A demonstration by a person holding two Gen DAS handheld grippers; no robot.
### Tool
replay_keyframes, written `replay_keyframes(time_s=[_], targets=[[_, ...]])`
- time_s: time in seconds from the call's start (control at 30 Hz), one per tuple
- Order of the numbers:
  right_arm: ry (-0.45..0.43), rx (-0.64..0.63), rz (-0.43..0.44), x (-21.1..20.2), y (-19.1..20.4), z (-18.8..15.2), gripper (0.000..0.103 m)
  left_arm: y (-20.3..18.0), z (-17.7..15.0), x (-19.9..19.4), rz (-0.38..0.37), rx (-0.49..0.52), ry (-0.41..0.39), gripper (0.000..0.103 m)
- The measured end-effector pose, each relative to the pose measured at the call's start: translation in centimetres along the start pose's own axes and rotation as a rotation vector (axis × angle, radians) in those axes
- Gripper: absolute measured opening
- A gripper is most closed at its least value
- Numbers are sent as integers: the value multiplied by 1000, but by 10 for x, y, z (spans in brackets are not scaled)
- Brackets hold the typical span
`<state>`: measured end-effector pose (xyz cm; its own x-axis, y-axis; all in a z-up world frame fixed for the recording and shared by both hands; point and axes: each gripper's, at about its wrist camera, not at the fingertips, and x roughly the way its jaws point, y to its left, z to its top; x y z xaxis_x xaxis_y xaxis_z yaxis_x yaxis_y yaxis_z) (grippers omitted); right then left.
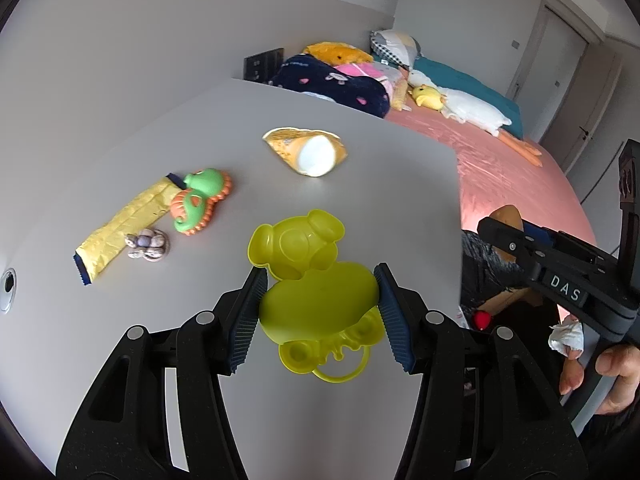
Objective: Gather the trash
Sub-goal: 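Carry the green toy and brown plush over to the black trash bag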
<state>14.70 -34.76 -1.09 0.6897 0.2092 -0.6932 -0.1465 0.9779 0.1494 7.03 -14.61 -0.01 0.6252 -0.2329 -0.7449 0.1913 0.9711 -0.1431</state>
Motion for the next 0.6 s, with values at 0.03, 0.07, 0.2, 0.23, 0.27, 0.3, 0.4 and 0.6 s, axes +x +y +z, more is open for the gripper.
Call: replay_keyframes(time_s=[0.03,0.07,0.2,0.23,0.27,0.3,0.4,0.6], targets=[[-2,1,-1,-3,-2,-2,37,-4,-1,-1,-1,4,0,54],[-4,5,-1,-6,-5,-4,37,-7,-1,-1,-2,7,0,54],[-8,14,-5,-15,-14,-9,37,-19,-4,-2,-8,22,-1,54],[-10,15,-6,-18,-16,-11,37,-22,-4,-2,-10,26,0,54],[-12,17,-8,-20,-18,-12,37,-26,-4,-2,-12,32,2,54],[-14,20,-10,-22,-21,-13,37,-29,-5,-2,-12,38,3,54],[-24,33,-15,-30,-28,-17,37,-39,-5,-1,-18,53,4,54],[-34,50,-27,-43,-42,-25,37,-57,-6,-2,-30,79,5,54]])
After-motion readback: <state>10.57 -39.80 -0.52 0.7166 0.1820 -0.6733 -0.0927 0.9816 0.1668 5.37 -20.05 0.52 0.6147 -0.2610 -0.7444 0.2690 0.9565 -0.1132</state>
